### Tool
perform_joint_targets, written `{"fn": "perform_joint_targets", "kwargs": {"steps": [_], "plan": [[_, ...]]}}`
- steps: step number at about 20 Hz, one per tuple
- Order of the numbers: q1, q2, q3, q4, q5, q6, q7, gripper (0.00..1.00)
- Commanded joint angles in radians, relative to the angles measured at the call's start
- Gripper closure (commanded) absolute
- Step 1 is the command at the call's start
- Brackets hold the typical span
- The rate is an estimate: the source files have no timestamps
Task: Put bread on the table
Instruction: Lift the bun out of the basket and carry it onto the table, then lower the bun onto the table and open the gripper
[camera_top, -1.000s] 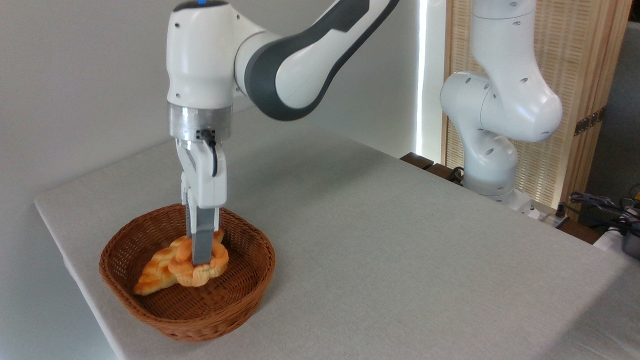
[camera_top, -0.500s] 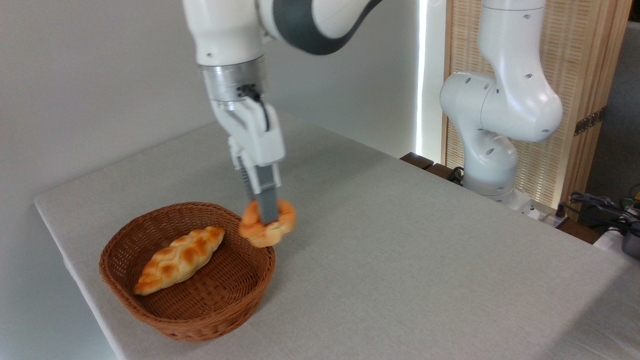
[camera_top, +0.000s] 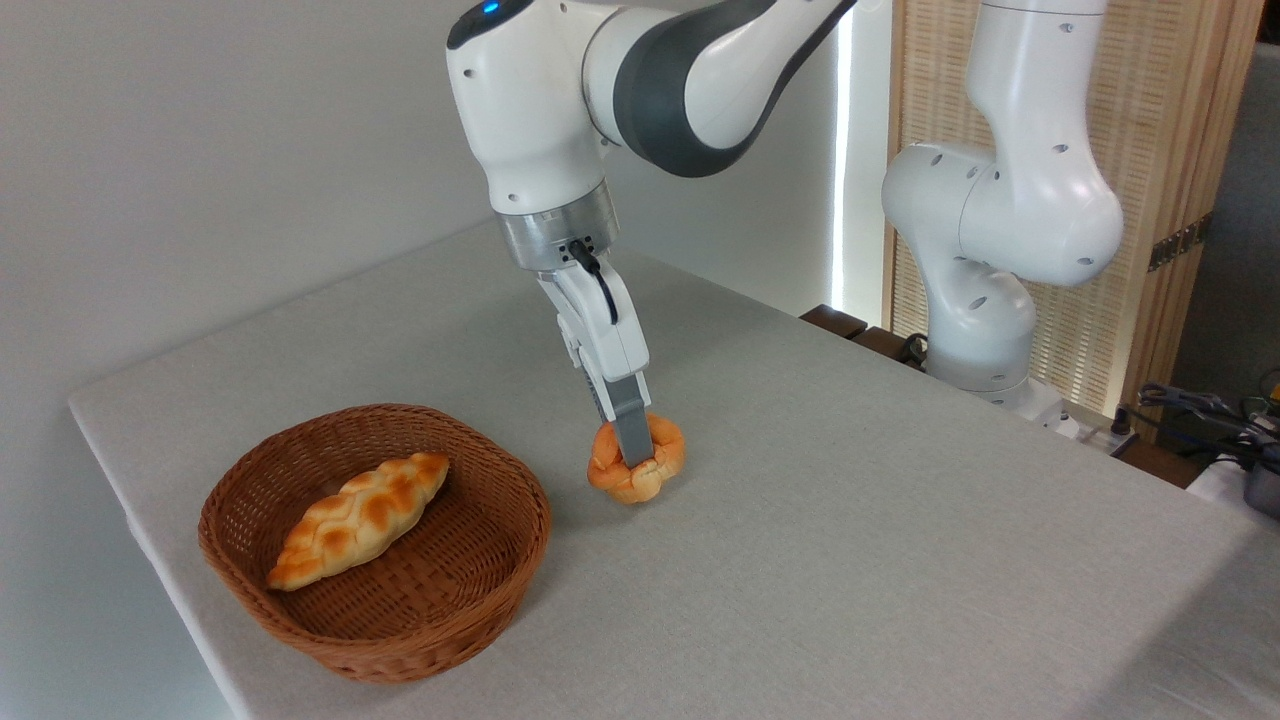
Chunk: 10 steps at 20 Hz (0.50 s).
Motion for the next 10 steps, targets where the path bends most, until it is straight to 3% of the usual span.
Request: {"fn": "perform_joint_targets", "kwargs": {"steps": [1, 10], "plan": [[-0.009, -0.012, 0.015, -0.008, -0.001, 0.015, 0.023, 0.0], [-0.009, -0.01, 0.015, -0.003, -0.003, 0.013, 0.021, 0.0]]}}
